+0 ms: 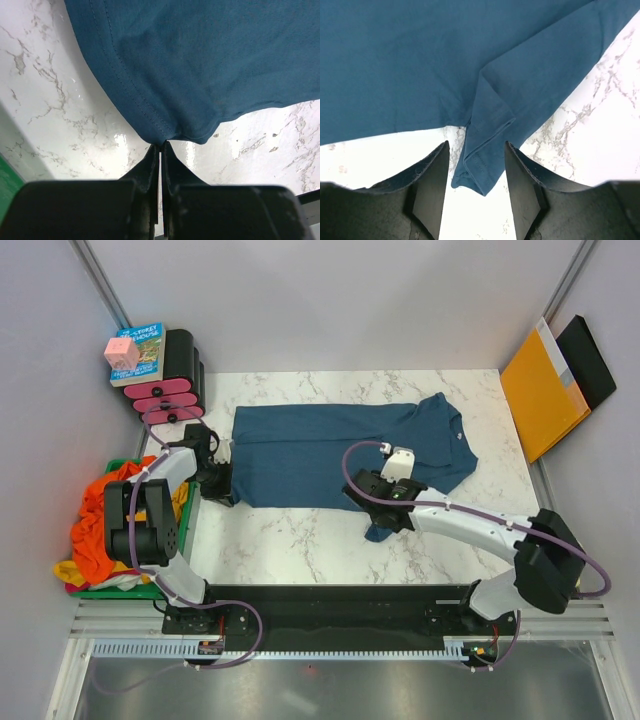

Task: Fold and stack the t-shirts
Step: Grap the side of the flattened tshirt closest away from the robot with both arms

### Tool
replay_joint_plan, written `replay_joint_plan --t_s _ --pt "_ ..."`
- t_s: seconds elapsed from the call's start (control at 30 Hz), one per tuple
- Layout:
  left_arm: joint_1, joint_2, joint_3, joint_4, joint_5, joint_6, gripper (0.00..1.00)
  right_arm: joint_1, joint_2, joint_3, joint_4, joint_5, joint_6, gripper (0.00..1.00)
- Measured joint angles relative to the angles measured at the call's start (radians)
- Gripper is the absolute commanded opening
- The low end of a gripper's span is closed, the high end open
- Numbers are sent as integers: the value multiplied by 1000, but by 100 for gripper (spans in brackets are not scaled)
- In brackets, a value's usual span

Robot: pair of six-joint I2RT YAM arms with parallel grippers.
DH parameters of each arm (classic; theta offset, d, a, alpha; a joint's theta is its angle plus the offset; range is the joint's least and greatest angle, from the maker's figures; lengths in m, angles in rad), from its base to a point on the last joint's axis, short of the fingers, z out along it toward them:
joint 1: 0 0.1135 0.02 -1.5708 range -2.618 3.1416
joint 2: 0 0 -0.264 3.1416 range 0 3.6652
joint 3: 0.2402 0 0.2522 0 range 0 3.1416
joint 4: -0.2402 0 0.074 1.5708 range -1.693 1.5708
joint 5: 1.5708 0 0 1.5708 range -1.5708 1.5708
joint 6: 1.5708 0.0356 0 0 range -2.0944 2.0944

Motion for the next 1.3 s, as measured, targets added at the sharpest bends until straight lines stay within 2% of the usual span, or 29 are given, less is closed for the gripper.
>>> replay_joint_plan --t_s 0.17,0.5,0.73,0.97,1.03,1.13,1.17,1.3 --pt "0 0 0 0 2 0 2 -11 -70 -36 -9 16 21 51" --pt "0 0 0 0 3 0 2 -83 -11 -78 -6 16 26 51" --pt "0 0 -2 1 4 0 2 -161 41 -77 72 -3 -8 49" --pt "0 0 -2 0 5 0 2 -205 101 -78 180 -93 -43 45" --pt "0 0 -2 0 5 0 2 -204 109 -85 214 -125 -47 42" --pt "0 0 -2 0 5 0 2 -203 109 -100 250 -159 -53 31" --pt "0 0 -2 1 5 0 2 -203 109 -106 261 -169 -54 25" --pt "0 0 -2 0 6 0 2 -201 107 -122 282 -180 -55 19"
